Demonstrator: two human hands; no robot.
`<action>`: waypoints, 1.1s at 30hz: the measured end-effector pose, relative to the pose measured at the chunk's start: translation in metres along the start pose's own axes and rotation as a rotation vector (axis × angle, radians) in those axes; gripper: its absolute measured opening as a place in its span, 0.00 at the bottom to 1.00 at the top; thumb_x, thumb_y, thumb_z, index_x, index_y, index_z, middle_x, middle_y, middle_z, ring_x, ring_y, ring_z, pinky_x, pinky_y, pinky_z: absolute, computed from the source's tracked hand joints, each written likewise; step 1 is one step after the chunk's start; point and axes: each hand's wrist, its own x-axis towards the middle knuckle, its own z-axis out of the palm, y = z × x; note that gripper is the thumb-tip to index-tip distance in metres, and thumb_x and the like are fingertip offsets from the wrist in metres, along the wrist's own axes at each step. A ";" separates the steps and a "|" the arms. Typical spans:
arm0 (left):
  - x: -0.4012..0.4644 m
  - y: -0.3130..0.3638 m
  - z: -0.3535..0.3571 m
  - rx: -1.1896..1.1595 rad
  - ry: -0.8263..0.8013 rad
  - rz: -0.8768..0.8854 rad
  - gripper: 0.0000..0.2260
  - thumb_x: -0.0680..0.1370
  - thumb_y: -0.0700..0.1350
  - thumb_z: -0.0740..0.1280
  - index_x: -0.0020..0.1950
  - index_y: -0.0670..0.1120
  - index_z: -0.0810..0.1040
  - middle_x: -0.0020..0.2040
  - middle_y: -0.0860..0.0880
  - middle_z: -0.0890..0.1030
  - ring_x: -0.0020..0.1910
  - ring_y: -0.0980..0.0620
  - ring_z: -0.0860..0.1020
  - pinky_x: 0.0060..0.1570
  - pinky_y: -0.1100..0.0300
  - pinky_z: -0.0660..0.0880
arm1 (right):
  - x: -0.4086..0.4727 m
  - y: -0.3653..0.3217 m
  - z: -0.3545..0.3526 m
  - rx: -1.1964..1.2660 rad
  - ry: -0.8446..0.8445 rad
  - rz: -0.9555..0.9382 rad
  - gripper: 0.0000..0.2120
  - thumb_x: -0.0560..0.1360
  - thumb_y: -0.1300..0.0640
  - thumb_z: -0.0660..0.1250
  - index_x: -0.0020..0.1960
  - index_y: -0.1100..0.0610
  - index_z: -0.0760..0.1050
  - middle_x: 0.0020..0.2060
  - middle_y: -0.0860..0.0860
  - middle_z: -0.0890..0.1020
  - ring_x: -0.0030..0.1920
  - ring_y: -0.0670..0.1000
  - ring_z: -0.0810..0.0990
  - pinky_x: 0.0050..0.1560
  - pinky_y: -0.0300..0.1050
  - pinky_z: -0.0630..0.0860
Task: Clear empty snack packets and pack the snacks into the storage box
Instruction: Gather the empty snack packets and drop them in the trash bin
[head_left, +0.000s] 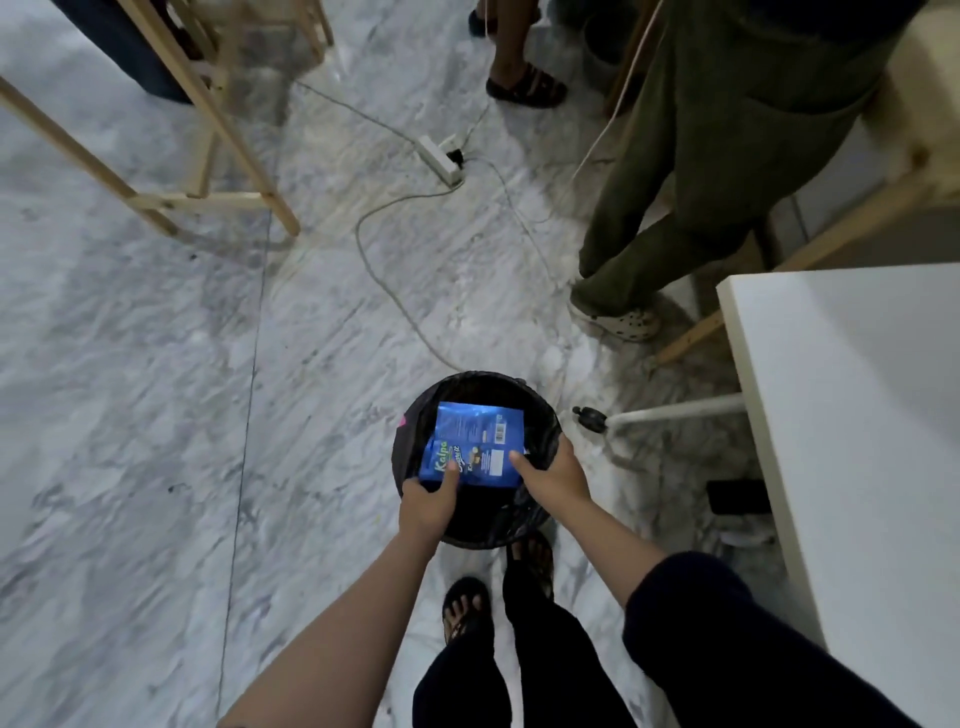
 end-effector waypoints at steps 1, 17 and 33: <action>-0.005 0.000 -0.002 0.008 -0.017 -0.001 0.37 0.67 0.68 0.67 0.62 0.40 0.73 0.57 0.41 0.80 0.53 0.44 0.80 0.48 0.55 0.76 | -0.011 -0.003 -0.004 0.000 0.015 -0.005 0.45 0.68 0.40 0.71 0.76 0.56 0.54 0.73 0.53 0.66 0.71 0.54 0.67 0.69 0.50 0.68; -0.190 0.037 -0.014 0.282 -0.293 0.312 0.38 0.74 0.65 0.61 0.74 0.40 0.61 0.73 0.41 0.66 0.71 0.41 0.66 0.70 0.48 0.64 | -0.229 0.016 -0.059 0.182 0.319 -0.058 0.37 0.74 0.43 0.66 0.76 0.56 0.55 0.73 0.52 0.66 0.71 0.53 0.67 0.66 0.45 0.67; -0.420 -0.033 0.086 0.555 -0.674 0.784 0.32 0.76 0.63 0.60 0.72 0.43 0.63 0.71 0.44 0.69 0.67 0.44 0.70 0.65 0.51 0.69 | -0.431 0.179 -0.144 0.364 0.890 0.001 0.30 0.78 0.44 0.60 0.75 0.56 0.57 0.74 0.52 0.64 0.73 0.52 0.64 0.72 0.47 0.62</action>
